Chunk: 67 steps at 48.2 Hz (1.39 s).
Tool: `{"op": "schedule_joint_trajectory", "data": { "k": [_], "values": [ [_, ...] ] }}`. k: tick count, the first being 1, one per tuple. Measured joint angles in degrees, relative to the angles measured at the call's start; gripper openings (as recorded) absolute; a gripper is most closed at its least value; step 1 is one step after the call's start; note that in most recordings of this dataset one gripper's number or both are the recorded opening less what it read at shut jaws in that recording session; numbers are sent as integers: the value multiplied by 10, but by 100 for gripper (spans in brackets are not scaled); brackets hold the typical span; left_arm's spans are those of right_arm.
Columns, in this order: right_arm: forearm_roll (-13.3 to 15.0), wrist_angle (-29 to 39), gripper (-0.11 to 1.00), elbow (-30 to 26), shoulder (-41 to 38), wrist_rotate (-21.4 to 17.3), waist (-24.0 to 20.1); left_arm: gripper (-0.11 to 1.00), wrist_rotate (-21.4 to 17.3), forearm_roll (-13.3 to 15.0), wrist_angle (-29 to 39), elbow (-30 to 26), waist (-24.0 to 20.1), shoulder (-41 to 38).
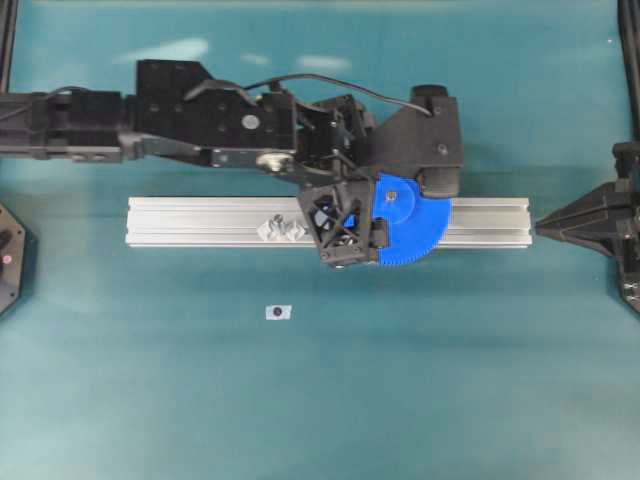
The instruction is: Insert the large gear onto the shaft.
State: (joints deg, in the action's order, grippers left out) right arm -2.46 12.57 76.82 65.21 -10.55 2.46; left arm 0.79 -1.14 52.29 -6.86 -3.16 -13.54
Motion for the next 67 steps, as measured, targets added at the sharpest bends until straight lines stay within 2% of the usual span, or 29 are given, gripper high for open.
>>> {"op": "schedule_joint_trajectory", "data": {
  "k": [32, 67],
  "values": [
    [0, 0, 5, 0, 0, 0, 0, 92, -2, 0, -60, 18, -1, 18],
    [0, 0, 5, 3, 0, 0, 0, 92, -2, 0, -64, 19, -1, 17]
  ]
}}
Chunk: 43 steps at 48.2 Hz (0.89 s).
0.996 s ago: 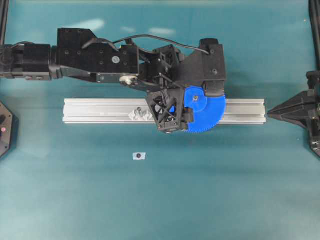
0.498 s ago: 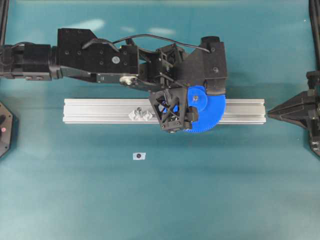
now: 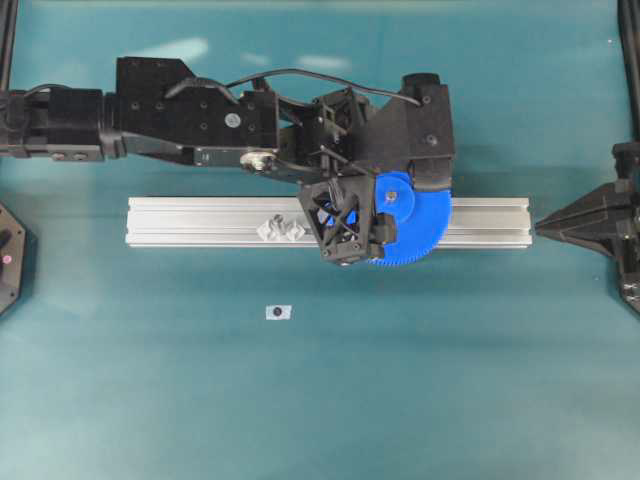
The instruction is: Insert the large gear onto the shaft.
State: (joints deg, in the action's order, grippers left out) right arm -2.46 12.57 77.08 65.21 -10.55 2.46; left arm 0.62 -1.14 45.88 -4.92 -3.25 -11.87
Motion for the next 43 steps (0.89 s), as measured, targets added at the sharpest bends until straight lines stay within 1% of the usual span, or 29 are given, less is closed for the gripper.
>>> {"op": "schedule_joint_trajectory", "data": {
  "k": [26, 43],
  "values": [
    [0, 0, 5, 6, 13, 0, 0, 92, 0, 0, 1, 0, 0, -6],
    [0, 0, 5, 7, 15, 0, 0, 92, 7, 0, 1, -1, 0, -6]
  ]
}}
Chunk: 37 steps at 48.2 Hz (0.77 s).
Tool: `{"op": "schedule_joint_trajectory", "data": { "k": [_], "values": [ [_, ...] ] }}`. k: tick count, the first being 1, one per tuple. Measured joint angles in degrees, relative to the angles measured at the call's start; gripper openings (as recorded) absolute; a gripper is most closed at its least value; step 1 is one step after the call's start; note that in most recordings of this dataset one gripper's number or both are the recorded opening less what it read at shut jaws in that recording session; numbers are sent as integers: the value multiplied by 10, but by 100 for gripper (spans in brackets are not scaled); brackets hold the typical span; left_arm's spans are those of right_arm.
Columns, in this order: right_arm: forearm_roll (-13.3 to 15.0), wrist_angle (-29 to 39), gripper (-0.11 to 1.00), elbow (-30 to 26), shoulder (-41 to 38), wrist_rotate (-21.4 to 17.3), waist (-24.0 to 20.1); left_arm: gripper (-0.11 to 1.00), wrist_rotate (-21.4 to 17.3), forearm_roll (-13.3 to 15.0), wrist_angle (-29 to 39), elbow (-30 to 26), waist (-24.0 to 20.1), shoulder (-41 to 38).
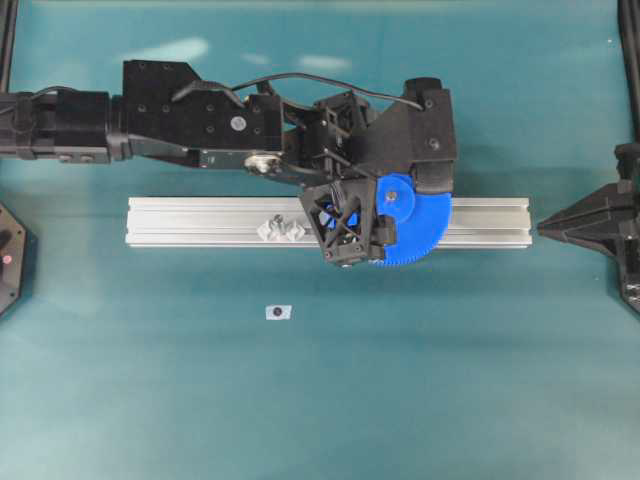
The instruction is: Insert the large gear onto the shaft.
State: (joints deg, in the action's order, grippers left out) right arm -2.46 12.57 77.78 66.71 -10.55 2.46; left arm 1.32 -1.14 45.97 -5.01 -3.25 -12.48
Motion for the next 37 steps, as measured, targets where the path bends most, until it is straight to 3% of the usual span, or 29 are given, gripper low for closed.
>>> {"op": "schedule_joint_trajectory", "data": {
  "k": [37],
  "values": [
    [0, -1, 5, 4, -1, 0, 0, 92, 24, 0, 0, -4, -5, -1]
  ]
}}
